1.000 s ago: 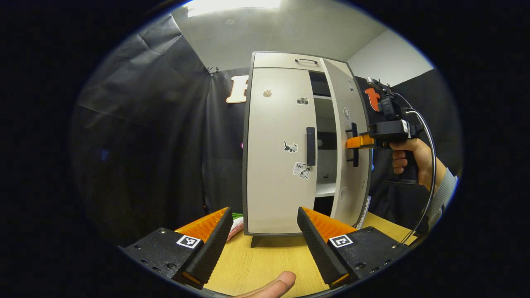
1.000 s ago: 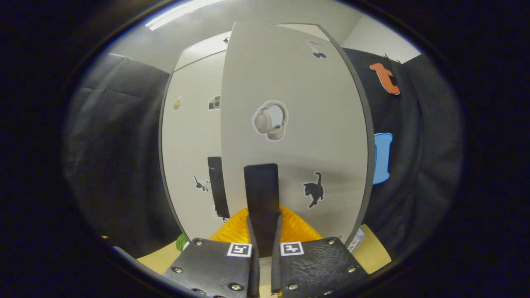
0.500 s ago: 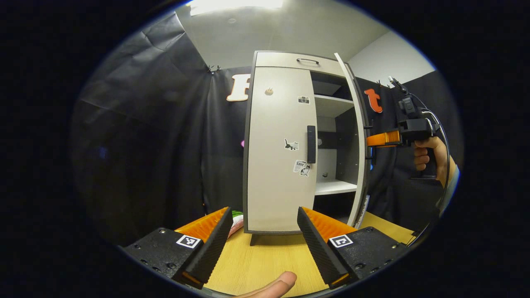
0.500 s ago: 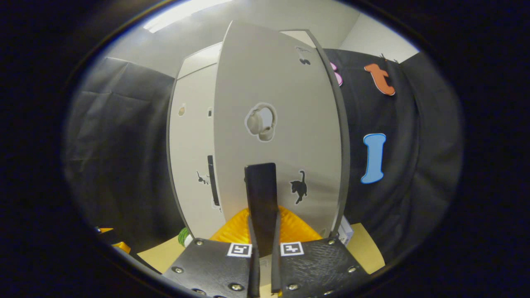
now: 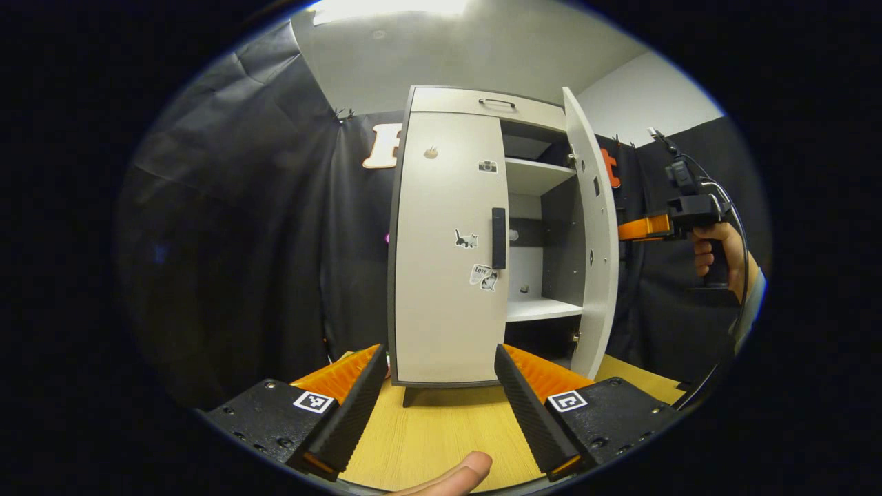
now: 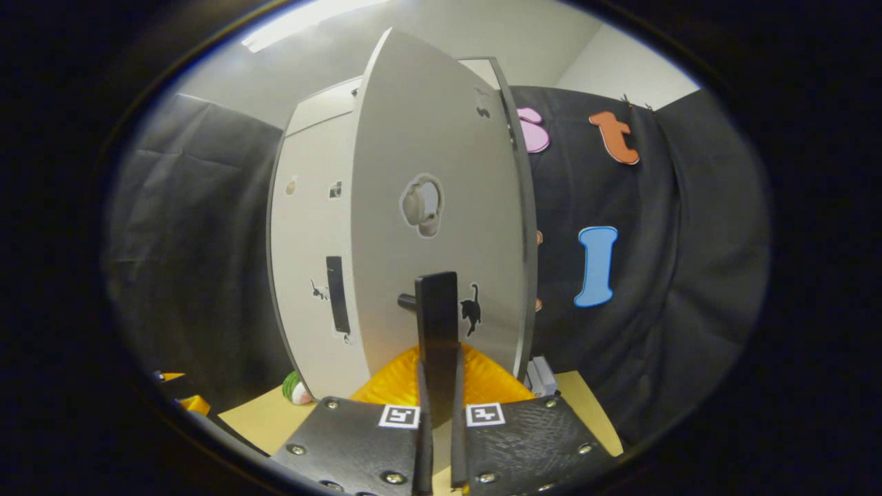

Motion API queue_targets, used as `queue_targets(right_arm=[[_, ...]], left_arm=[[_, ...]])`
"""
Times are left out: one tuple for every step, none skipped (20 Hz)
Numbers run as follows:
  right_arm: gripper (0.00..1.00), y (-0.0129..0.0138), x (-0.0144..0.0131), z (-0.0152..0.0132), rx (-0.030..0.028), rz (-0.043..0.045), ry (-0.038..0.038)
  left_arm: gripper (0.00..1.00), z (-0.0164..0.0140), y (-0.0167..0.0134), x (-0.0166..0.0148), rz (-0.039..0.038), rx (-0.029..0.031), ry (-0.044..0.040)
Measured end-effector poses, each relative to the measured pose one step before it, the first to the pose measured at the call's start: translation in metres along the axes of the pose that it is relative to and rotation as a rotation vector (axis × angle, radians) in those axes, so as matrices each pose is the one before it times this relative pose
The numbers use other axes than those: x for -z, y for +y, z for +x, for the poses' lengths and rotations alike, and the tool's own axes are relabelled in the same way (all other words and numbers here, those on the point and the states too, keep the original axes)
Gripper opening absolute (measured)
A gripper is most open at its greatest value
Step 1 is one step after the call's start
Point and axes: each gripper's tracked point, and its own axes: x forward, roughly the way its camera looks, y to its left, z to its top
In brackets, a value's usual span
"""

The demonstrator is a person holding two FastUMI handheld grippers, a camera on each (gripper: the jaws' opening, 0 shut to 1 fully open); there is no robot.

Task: Open the right door of the double-door shoe cabinet with the right hand, and open the left door with the left hand.

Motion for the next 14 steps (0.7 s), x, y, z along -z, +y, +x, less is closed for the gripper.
queue_targets(right_arm=[[0.10,-0.00173,0.00006,-0.00047,0.00327,0.00535,-0.00285],[0.10,-0.00195,-0.00088,-0.00120,0.00572,0.00168,-0.00372],[0.10,-0.00305,-0.00049,0.00026,0.00629,-0.00535,-0.00462],[0.10,-0.00363,-0.00088,-0.00055,0.00806,0.00040,-0.00150],[0.10,-0.00154,0.00237,0.00154,0.00888,0.01309,-0.00408],[0.10,-0.00493,-0.00058,0.00445,0.02581,0.01002,-0.00482],[0.05,-0.00703,-0.00248,-0.00776,0.03119,-0.02054,-0.00261],[0.01,-0.00947,-0.00274,-0.00034,0.02681,-0.00675,-0.00884],[0.01,-0.00823,-0.00010,0.00360,0.02590,0.01072,0.00053],[0.01,-0.00463,-0.00048,-0.00006,0.01823,0.01454,-0.00195],[0.01,-0.00644,-0.00106,-0.00361,0.02831,0.00872,-0.00435],[0.00,-0.00166,-0.00029,0.00162,-0.00935,0.00307,-0.00605],[0.00,0.00575,0.00397,0.00076,-0.04947,0.03184,0.01179],[0.01,0.00857,-0.00078,-0.00233,-0.03951,0.05366,-0.00130]], left_arm=[[0.97,0.00078,0.00086,0.00123,-0.00382,-0.00148,0.00655],[0.97,0.00130,-0.00064,0.00144,-0.00333,0.00010,0.00315],[0.96,0.00050,-0.00099,0.00020,-0.00207,0.00187,0.00172],[0.96,0.00050,-0.00135,0.00052,-0.00132,0.00228,0.00223],[0.96,-0.00059,-0.00183,0.00022,-0.00124,0.00352,0.00144],[0.97,-0.00087,-0.00246,-0.00063,-0.00038,0.00563,-0.00226],[0.97,-0.00039,-0.00226,-0.00102,0.00105,0.00496,-0.00299],[0.97,0.00056,-0.00240,0.00036,0.00060,0.00228,0.00050],[0.97,0.00027,-0.00309,-0.00028,0.00144,0.00538,-0.00099],[0.96,0.00038,-0.00254,0.00036,0.00058,0.00559,0.00054],[0.97,-0.00002,-0.00114,0.00073,-0.00050,0.00149,0.00424],[0.97,-0.00023,-0.00120,0.00050,0.00110,0.00253,0.00150],[0.97,0.00035,-0.00141,0.00020,0.00310,0.00091,0.00411],[0.97,0.00167,-0.00053,0.00256,-0.00057,-0.00217,0.00945]])
